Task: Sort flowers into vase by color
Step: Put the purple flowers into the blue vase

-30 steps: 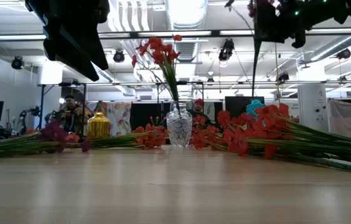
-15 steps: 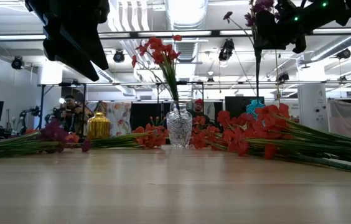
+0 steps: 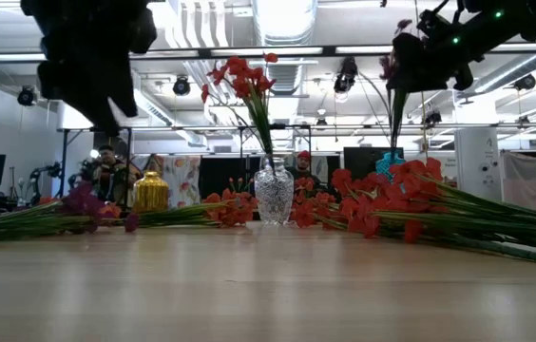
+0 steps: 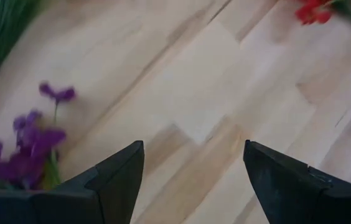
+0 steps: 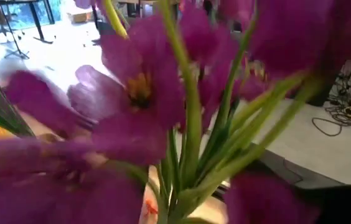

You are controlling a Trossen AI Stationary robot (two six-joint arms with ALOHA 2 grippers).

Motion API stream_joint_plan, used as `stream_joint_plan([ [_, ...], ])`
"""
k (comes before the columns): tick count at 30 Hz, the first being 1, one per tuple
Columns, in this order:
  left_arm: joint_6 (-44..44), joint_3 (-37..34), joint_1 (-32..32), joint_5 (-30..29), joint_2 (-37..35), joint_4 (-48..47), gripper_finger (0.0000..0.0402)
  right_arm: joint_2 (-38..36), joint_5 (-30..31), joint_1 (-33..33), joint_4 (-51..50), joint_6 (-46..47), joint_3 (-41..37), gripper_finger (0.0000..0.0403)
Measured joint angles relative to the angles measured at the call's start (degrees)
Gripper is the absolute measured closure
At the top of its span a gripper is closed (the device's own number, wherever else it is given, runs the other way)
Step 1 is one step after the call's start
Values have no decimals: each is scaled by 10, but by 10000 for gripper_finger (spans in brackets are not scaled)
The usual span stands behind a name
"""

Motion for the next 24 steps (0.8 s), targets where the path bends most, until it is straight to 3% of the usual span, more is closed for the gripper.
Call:
stream_joint_plan([
  [12,-115,0,-9,136,0,-77,139,-1,-1,0,-77,7,0,103],
  [19,-181,0,-41,150,0,-83,139,-1,-2,0,-110,15,0,59],
  [24,-249,0,-56,151,0,-98,139,0,-5,0,-155,39,10,49],
])
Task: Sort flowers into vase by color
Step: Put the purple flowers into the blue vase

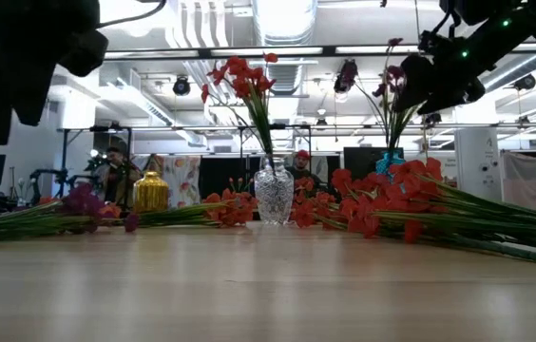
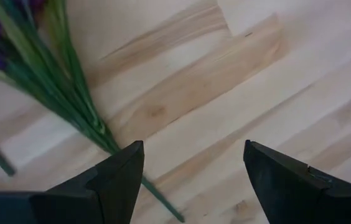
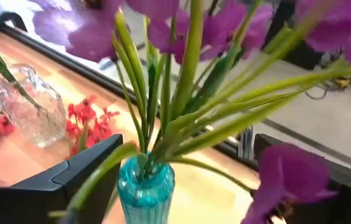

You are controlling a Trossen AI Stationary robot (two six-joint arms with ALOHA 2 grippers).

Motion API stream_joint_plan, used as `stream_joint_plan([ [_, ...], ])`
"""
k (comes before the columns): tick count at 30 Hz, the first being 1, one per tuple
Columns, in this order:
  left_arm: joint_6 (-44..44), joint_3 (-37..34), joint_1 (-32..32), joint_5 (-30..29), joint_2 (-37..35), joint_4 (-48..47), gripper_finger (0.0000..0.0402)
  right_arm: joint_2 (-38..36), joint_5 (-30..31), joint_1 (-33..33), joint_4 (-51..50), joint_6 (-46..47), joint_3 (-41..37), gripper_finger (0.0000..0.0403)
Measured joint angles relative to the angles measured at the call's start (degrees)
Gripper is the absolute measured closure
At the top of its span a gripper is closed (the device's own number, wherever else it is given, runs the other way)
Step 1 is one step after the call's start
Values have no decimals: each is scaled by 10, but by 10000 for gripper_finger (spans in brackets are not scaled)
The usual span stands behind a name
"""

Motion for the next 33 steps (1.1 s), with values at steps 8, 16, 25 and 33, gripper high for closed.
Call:
stream_joint_plan([
  [8,-55,0,-11,0,0,-29,139,0,-12,0,-68,42,22,49],
  [16,-58,0,-12,58,0,-37,139,-1,-102,0,-191,123,65,48],
  [25,-120,0,-15,78,1,-37,139,0,-122,36,-277,193,85,49],
  [33,-144,0,-30,19,1,-41,139,0,-123,75,-276,227,84,49],
])
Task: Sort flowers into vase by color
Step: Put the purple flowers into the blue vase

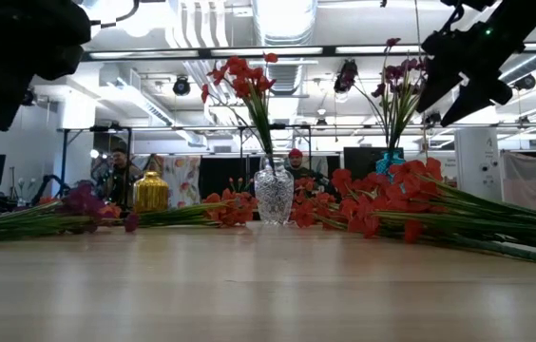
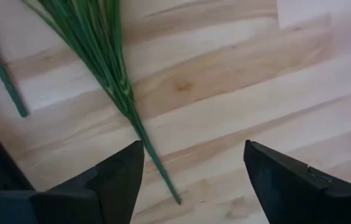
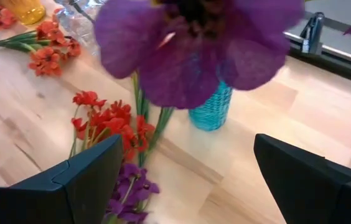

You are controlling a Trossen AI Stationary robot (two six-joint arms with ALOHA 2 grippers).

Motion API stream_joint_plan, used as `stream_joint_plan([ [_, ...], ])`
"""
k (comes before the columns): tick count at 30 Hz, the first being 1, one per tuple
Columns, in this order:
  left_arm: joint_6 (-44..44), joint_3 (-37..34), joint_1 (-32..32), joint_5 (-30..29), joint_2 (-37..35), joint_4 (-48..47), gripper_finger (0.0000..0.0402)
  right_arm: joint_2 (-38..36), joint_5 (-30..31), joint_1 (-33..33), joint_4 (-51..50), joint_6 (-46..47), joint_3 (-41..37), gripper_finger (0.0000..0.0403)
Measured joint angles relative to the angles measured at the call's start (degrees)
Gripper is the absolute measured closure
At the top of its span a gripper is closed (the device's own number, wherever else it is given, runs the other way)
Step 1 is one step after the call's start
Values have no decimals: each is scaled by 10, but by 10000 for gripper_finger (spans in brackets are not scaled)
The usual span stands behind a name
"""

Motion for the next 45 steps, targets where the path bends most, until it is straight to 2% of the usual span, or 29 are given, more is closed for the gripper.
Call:
stream_joint_plan([
  [6,-7,0,-10,-21,0,-63,139,0,-35,4,-1,12,5,51],
  [11,-15,0,-3,-61,0,-131,139,0,-37,5,-1,9,7,51],
  [14,-17,0,6,-68,0,-127,139,0,-37,5,-1,8,7,51],
  [18,-34,-11,7,-118,13,-86,139,0,-37,5,-1,1,7,51],
  [22,-29,-24,-2,-113,52,-43,139,0,-37,5,-1,-1,7,51],
  [32,-29,-25,-5,-63,155,-40,139,-1,-39,5,-1,-2,7,51],
  [37,-28,-26,-5,-62,182,-43,141,-1,-42,5,-3,-2,7,51],
  [41,-35,-26,-5,-60,196,-43,158,-1,-42,5,-5,-4,7,51],
  [45,-34,-26,-6,-58,206,-35,193,-1,-42,5,-5,-7,7,51],
])
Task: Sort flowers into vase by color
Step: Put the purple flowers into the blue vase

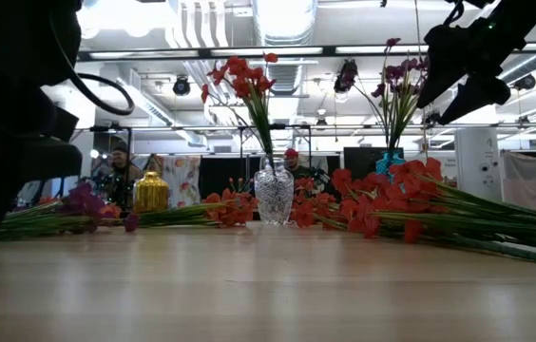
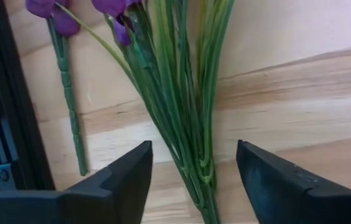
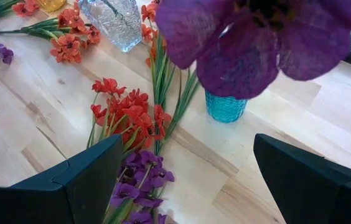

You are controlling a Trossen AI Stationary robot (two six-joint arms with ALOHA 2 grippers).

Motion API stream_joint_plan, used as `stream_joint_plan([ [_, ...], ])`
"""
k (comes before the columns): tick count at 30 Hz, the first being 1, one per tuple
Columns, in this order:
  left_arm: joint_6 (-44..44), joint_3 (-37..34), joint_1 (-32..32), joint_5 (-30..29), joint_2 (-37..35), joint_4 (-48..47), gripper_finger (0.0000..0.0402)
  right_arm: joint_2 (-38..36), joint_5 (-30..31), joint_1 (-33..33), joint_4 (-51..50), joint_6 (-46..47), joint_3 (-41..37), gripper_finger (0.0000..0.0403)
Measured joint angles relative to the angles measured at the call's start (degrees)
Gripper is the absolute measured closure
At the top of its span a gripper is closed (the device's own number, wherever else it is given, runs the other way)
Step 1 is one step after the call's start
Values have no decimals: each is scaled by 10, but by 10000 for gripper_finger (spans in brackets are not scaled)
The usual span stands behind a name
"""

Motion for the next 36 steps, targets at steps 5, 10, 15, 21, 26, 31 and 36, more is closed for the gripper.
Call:
stream_joint_plan([
  [5,-14,-9,0,-1,1,12,254,0,0,0,0,-5,0,51],
  [10,-21,-29,-1,-4,0,59,313,0,0,0,0,-6,0,51],
  [15,-12,-38,-4,-6,-2,72,350,0,3,0,0,-6,0,51],
  [21,-10,-27,-10,2,-13,47,374,0,5,0,0,-6,0,51],
  [26,16,-7,-14,6,-36,36,398,-6,-12,2,-15,-7,0,51],
  [31,61,23,-14,3,-77,26,401,-26,-17,18,-47,14,0,51],
  [36,160,67,-19,-35,-123,30,401,-51,-43,51,-48,29,0,51],
])
